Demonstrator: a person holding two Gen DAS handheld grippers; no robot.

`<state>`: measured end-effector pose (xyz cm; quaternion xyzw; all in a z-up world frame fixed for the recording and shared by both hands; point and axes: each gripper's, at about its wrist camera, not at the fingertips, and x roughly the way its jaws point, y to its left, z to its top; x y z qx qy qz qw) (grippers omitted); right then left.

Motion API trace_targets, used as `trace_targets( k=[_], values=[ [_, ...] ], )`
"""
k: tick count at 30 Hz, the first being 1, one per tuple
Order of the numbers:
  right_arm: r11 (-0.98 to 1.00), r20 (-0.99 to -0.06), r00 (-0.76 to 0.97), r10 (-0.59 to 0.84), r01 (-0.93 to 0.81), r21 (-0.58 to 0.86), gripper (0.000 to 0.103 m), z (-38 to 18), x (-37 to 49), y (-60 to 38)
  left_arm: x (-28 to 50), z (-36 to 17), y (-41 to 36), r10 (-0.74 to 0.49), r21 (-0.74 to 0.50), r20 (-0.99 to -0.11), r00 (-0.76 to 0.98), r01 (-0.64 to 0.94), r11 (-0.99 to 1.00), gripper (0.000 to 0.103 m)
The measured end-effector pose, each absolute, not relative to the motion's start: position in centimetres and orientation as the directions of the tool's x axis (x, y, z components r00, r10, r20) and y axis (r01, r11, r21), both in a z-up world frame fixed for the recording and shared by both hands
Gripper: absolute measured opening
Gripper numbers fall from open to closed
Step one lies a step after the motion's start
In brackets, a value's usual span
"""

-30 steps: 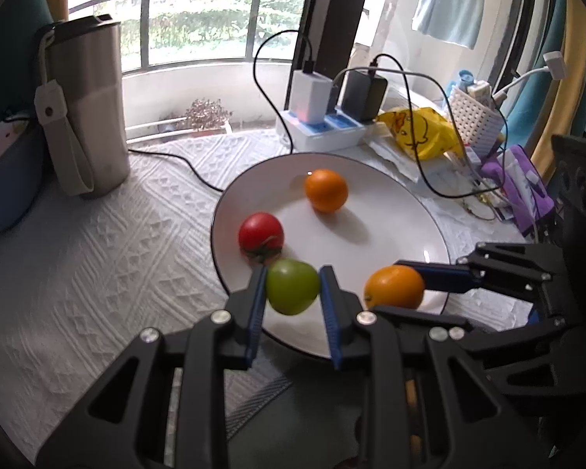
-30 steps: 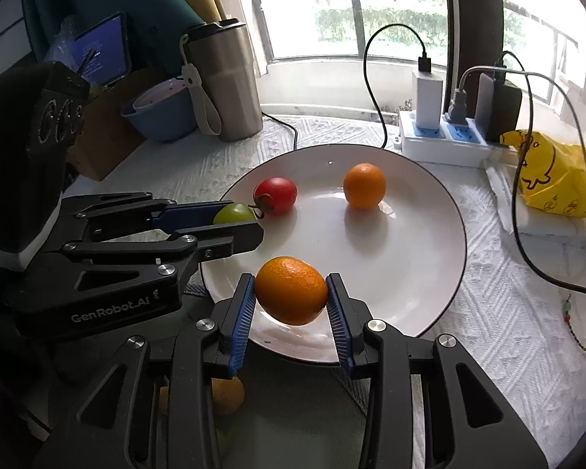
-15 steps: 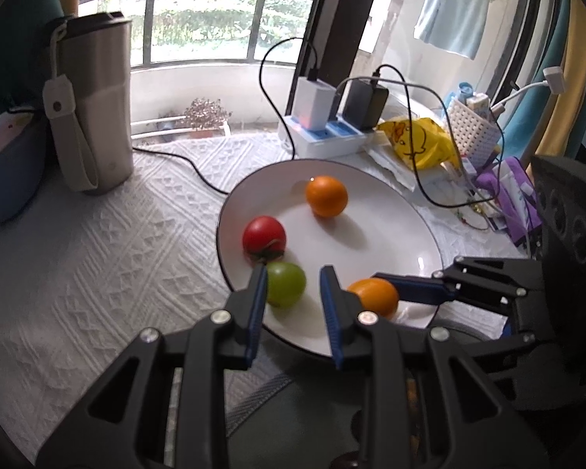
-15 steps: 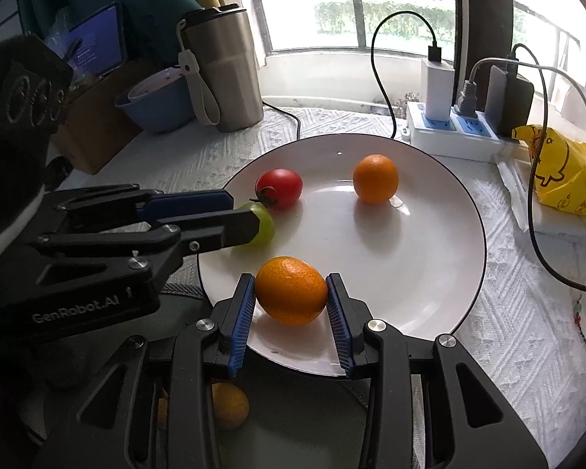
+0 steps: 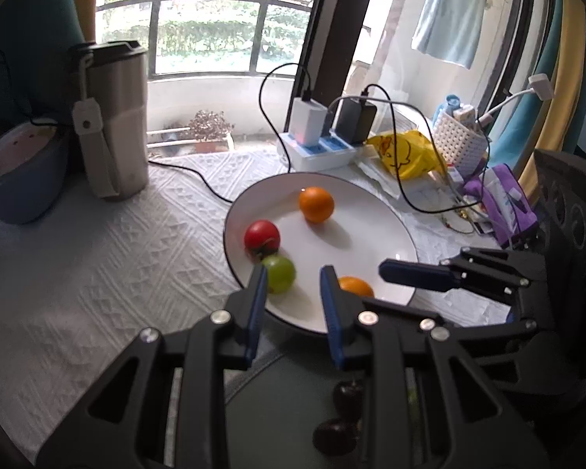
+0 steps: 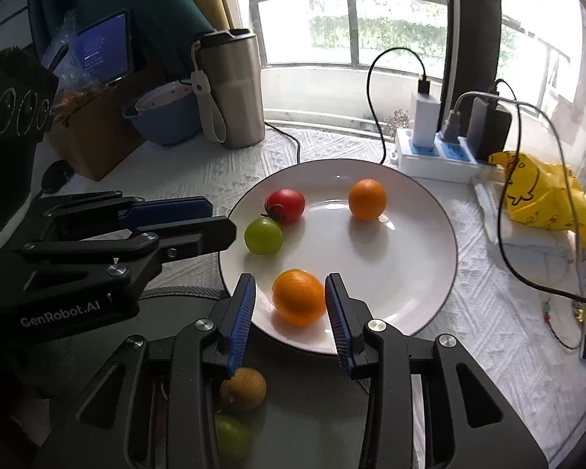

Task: Organize fruits
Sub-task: 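Open both tools and withdraw them back over the mat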

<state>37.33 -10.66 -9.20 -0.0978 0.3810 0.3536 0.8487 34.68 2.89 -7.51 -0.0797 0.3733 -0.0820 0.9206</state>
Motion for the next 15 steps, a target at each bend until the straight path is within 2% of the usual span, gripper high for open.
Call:
trace_targets(
  k=[15],
  values=[
    [0.747,-0.668,0.524,0.528,-0.661,0.072,0.039,-5.7,33.1,-13.0,29.6,-4.4,2.0,-0.19,-0.184,-0.627,0.756,0.093,0.979,0.034]
  ],
)
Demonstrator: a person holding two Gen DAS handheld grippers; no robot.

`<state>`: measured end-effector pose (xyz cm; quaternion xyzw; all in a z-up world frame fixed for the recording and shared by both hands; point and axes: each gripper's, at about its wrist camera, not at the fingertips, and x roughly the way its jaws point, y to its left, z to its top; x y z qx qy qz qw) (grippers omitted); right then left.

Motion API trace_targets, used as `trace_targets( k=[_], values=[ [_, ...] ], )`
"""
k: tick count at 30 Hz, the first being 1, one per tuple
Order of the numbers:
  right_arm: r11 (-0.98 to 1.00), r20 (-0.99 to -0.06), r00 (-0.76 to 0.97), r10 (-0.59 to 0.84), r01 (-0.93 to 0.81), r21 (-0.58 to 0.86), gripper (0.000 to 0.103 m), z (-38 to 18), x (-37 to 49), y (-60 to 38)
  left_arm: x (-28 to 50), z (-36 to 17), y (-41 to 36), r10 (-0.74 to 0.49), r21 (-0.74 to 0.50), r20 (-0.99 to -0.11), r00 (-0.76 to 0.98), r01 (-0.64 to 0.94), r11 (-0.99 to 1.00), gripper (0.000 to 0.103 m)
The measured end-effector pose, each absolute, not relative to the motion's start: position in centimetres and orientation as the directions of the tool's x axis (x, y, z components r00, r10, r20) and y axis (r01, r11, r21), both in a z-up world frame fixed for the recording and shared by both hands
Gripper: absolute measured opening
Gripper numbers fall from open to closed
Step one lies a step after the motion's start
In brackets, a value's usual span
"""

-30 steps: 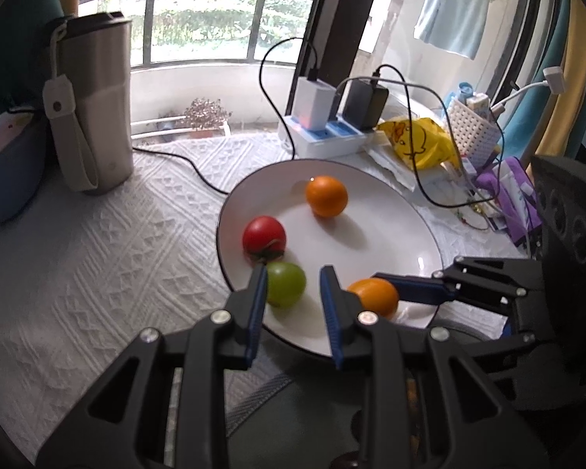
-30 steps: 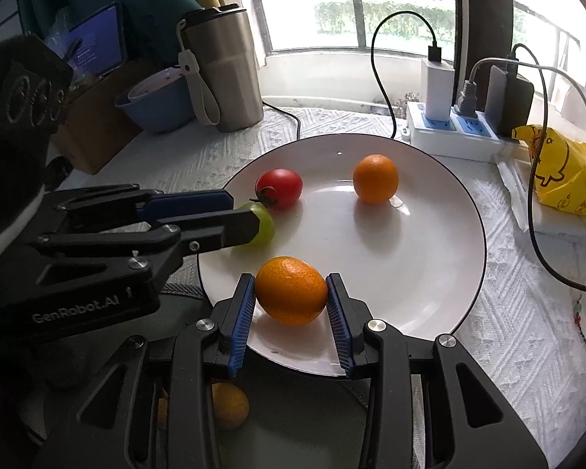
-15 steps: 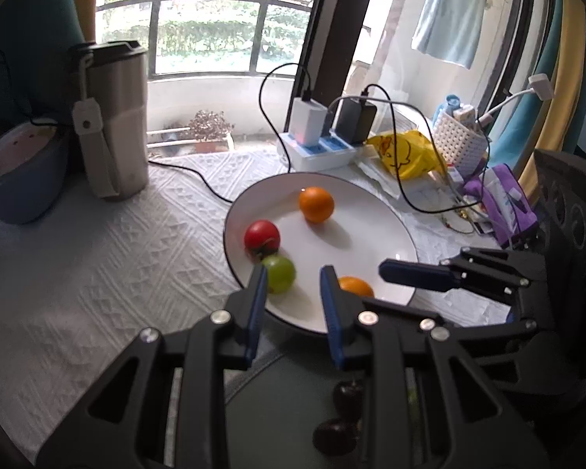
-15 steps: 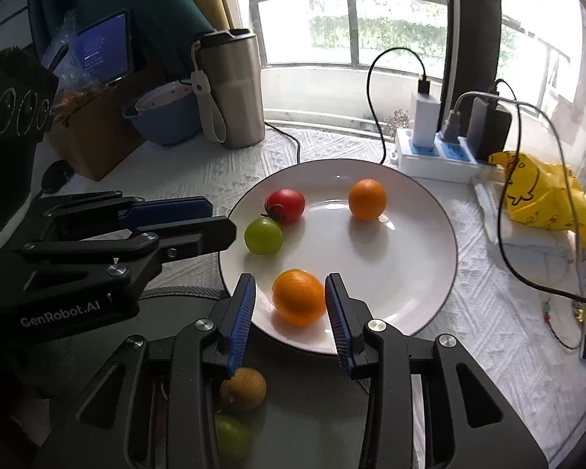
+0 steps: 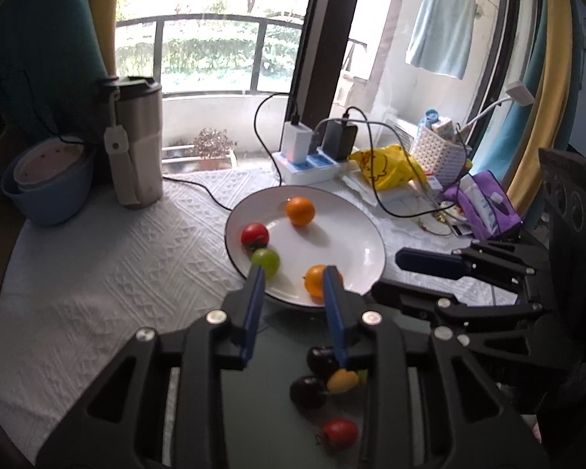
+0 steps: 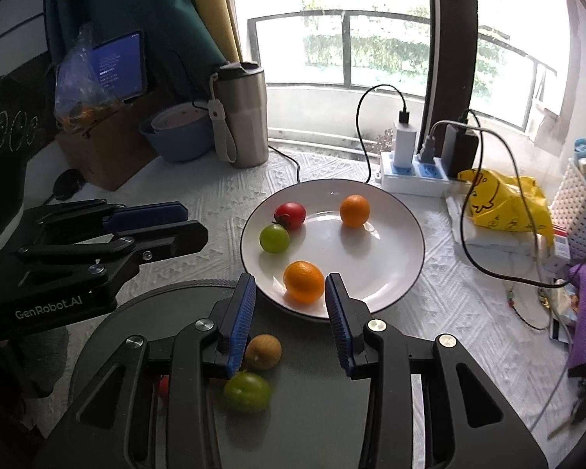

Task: Organize fruits
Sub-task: 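Open both tools and withdraw them back over the mat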

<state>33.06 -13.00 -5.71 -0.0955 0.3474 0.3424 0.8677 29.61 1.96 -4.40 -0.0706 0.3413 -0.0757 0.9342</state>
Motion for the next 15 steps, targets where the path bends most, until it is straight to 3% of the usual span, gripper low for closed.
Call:
trace_targets(
  k=[4,15],
  values=[
    [0.753,-0.656,0.541,0.527,-0.654,0.065,0.039,-4.9,31.7,-13.8,28.3,-3.8,1.6,-0.192,-0.182,-0.613,0.766,0.1,0.978,0.041],
    [0.77,-0.624,0.584,0.519,-0.636,0.045,0.039,-3.1,28.2,-15.8,24.2,-2.5,1.0,-0.193,-0.181,-0.579,0.792,0.106,0.978,0.043]
  ],
)
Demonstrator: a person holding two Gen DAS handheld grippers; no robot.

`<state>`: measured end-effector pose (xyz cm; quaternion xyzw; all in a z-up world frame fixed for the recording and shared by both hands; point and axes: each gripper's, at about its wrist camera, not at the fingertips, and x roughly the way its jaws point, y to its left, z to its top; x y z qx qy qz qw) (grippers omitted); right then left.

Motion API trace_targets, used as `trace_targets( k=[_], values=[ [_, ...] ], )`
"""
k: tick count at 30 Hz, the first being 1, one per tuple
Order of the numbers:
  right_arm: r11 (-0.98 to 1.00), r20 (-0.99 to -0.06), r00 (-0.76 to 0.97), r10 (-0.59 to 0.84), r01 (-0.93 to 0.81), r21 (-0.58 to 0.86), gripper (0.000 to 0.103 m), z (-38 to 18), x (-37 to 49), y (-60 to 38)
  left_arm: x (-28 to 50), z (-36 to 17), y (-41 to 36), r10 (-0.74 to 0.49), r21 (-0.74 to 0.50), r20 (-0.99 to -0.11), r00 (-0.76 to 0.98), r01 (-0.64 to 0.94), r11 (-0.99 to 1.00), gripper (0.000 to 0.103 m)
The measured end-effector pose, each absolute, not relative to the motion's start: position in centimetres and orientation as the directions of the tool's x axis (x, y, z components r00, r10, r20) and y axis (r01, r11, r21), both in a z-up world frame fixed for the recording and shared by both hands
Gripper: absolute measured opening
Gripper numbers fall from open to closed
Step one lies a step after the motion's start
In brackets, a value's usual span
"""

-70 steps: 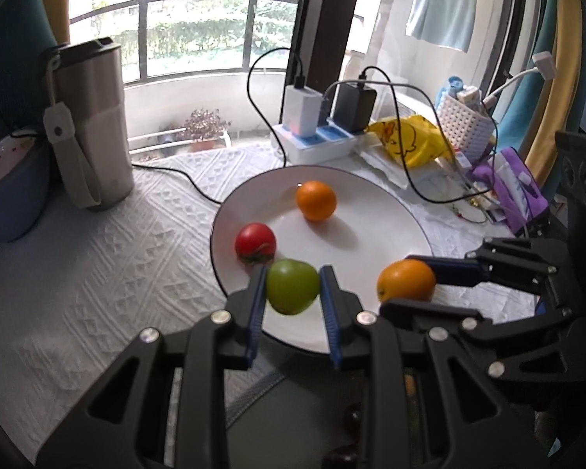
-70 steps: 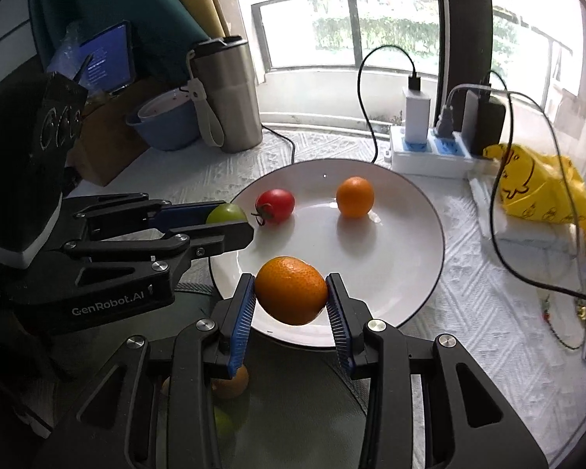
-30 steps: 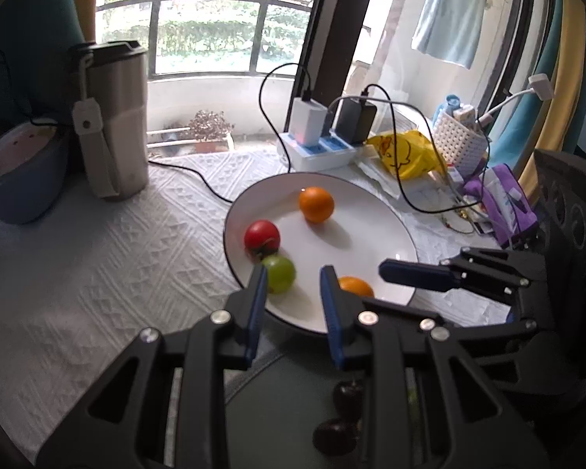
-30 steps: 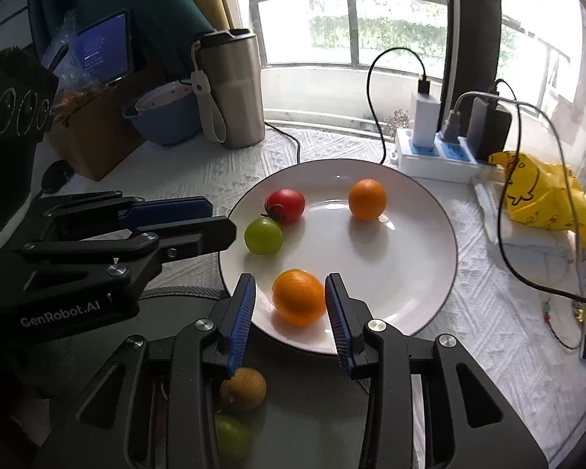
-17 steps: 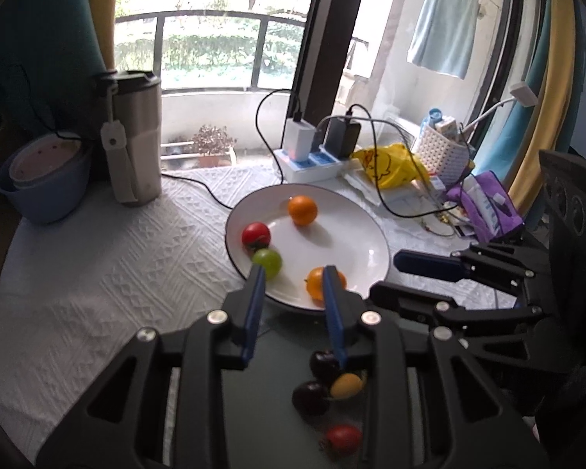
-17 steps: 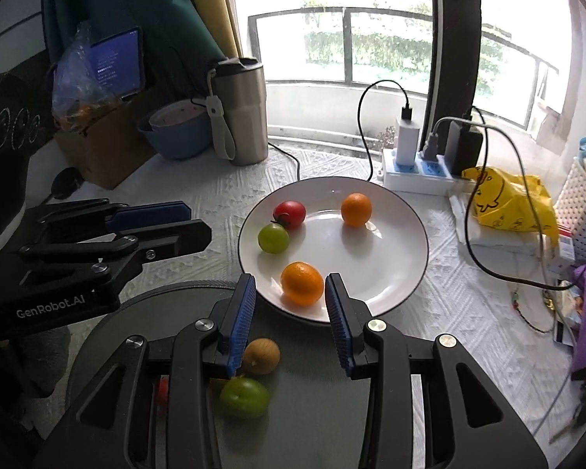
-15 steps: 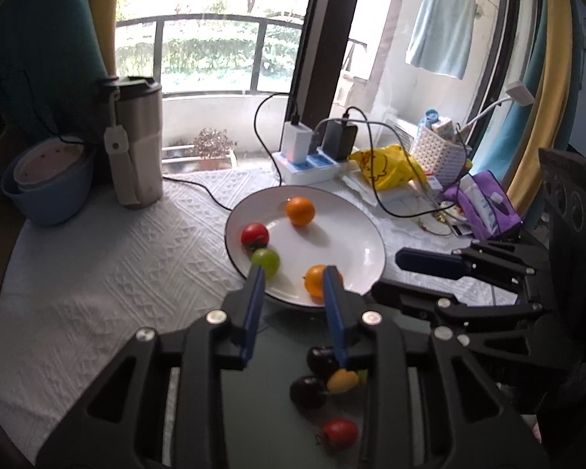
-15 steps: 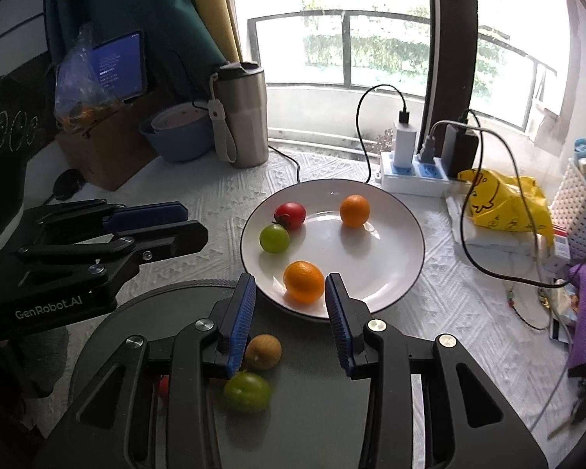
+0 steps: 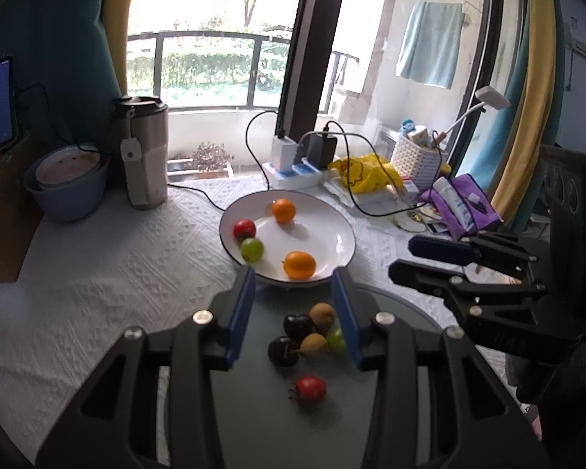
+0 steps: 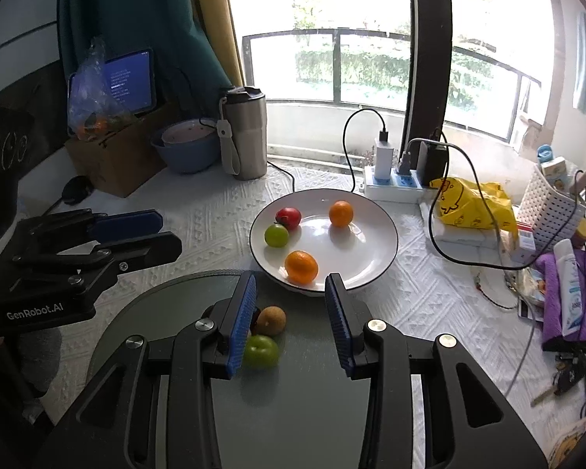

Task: Organize fruits
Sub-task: 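Open both tools and withdraw them back over the mat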

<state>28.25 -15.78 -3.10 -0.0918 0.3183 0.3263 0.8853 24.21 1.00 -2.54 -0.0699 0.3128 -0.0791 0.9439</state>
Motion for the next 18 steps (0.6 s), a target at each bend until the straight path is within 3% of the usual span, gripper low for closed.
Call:
trace_targets(
  k=[18],
  values=[
    [0.769,-0.602,0.597,0.53,-0.638,0.044,0.039,-2.9,23.4,-17.8,18.6,-2.5,-1.5,-0.203,-0.161,-0.558,0.805,0.135,0.978,0.043]
  ],
)
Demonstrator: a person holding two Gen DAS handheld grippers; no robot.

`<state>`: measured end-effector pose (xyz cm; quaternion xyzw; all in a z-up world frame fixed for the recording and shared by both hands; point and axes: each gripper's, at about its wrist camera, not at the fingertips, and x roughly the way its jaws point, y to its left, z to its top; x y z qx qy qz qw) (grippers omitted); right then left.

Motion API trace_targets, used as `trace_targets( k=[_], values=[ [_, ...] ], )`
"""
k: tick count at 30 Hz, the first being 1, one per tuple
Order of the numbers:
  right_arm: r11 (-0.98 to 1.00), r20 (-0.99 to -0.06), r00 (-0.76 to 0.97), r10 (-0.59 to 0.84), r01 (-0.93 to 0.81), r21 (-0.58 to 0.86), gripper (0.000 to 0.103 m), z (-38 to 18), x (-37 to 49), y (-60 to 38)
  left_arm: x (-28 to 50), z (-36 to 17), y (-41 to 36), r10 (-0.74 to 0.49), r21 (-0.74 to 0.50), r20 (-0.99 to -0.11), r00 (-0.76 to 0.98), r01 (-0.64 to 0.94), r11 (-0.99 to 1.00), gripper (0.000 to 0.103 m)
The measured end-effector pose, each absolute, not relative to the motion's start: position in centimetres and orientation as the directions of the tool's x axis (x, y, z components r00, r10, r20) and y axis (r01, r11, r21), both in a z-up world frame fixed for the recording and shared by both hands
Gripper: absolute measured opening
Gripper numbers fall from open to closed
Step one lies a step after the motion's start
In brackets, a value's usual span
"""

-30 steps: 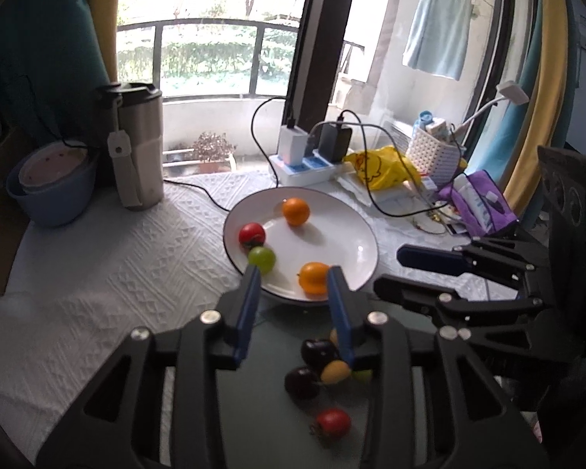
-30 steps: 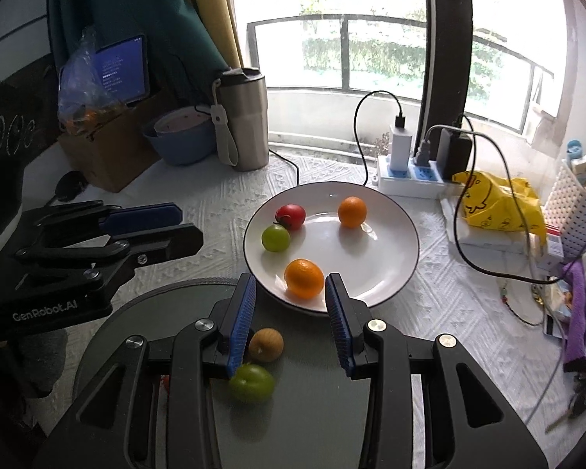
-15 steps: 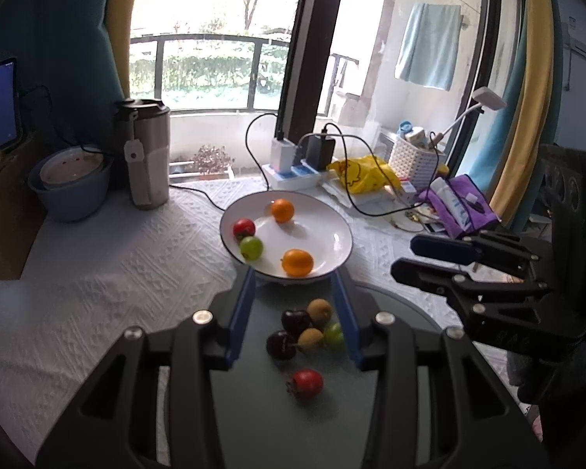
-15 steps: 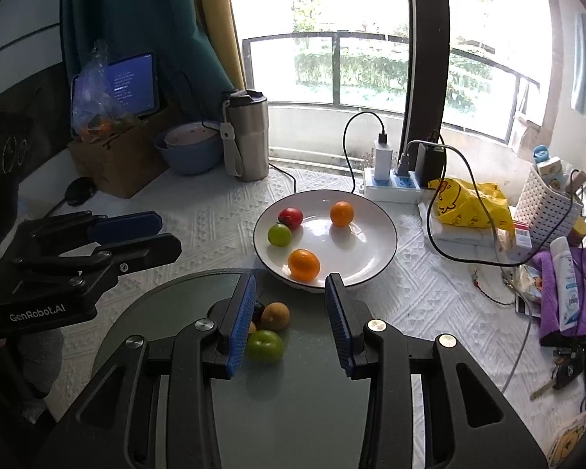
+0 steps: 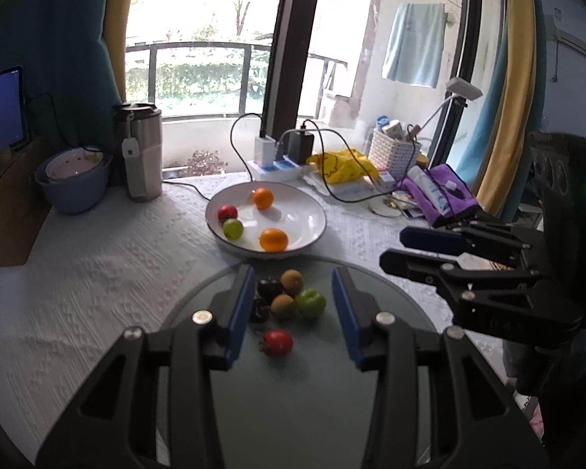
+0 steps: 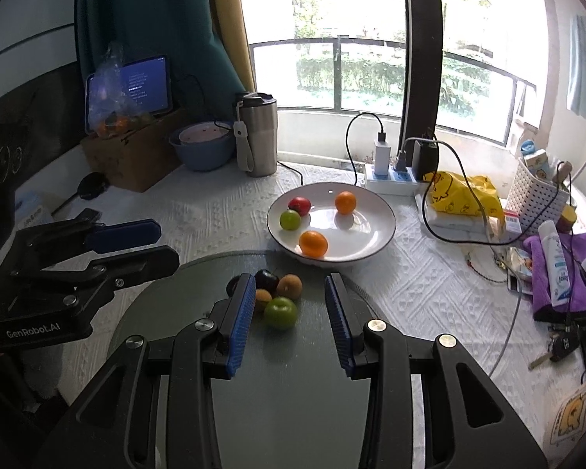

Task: Organize fruits
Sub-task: 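Open both tools and withdraw them back over the mat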

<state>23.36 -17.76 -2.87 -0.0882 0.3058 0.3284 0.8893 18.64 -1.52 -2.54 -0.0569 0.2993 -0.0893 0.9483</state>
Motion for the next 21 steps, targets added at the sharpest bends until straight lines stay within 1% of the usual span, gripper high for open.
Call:
trace_targets(
  k=[8,21],
  values=[
    [0.777,-0.613,0.596,0.519,-0.627,0.049,0.039,-3.8,22.2,-18.9,17.6,-3.9,-2.8,-0.221,-0.173,-0.579,0.785,0.147,0.974,0.043],
    [0.791,-0.643,0.565,0.517,-0.603,0.106,0.039,-6.9,22.5,-20.1,18.5,-7.6,-3.7,-0.205,-0.161,-0.668,0.715,0.13,0.978,0.043]
  ],
)
